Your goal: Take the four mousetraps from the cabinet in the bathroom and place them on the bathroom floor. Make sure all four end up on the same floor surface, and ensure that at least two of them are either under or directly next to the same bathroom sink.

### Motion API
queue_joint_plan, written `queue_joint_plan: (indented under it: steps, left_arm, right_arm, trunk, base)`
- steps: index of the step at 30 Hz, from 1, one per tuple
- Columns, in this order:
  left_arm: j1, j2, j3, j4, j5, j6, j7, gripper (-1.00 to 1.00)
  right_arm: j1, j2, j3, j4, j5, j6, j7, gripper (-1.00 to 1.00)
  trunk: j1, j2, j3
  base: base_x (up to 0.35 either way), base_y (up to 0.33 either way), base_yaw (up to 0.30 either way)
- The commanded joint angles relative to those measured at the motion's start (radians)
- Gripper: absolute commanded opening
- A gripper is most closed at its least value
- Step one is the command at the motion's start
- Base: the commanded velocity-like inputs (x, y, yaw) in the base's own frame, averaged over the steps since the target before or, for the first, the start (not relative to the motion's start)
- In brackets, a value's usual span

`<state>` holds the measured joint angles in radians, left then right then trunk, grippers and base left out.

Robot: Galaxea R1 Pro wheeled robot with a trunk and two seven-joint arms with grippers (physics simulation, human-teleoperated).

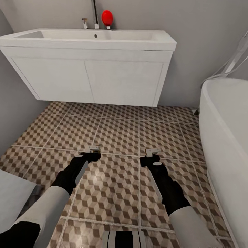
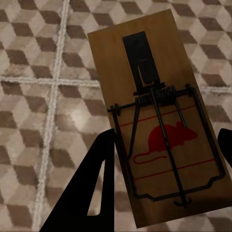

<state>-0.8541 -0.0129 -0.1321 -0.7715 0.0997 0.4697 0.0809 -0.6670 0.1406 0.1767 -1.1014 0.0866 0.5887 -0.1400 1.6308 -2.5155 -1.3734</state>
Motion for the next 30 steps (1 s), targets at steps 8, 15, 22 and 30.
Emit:
queue_joint_plan:
  steps: [8, 15, 22, 30]
  left_arm:
    - [0.000, 0.002, -0.004, -0.059, 0.009, 0.033, 0.010, -1.00]
    - [0.010, 0.003, -0.003, -0.154, 0.009, 0.083, 0.011, -1.00]
    - [0.047, 0.004, -0.003, -0.366, 0.009, 0.240, 0.011, -1.00]
    - [0.057, 0.005, -0.003, -0.419, 0.009, 0.275, 0.011, -1.00]
  right_arm:
    - [-0.044, 0.000, 0.002, -0.014, 0.007, 0.029, -0.002, -1.00]
    - [-0.059, 0.001, 0.002, -0.014, 0.007, 0.038, -0.003, -1.00]
    - [-0.081, 0.001, 0.002, -0.015, 0.007, 0.060, -0.003, -1.00]
    - [-0.107, 0.001, 0.002, -0.015, 0.007, 0.074, -0.003, -1.00]
  trunk:
    - [0.003, -0.002, -0.032]
    - [0.007, -0.004, -0.059]
    - [0.010, -0.005, -0.086]
    - [0.013, -0.007, -0.117]
  base:
    - [0.000, 0.000, 0.000]
    - [0.000, 0.000, 0.000]
    - [0.000, 0.000, 0.000]
    - [0.000, 0.000, 0.000]
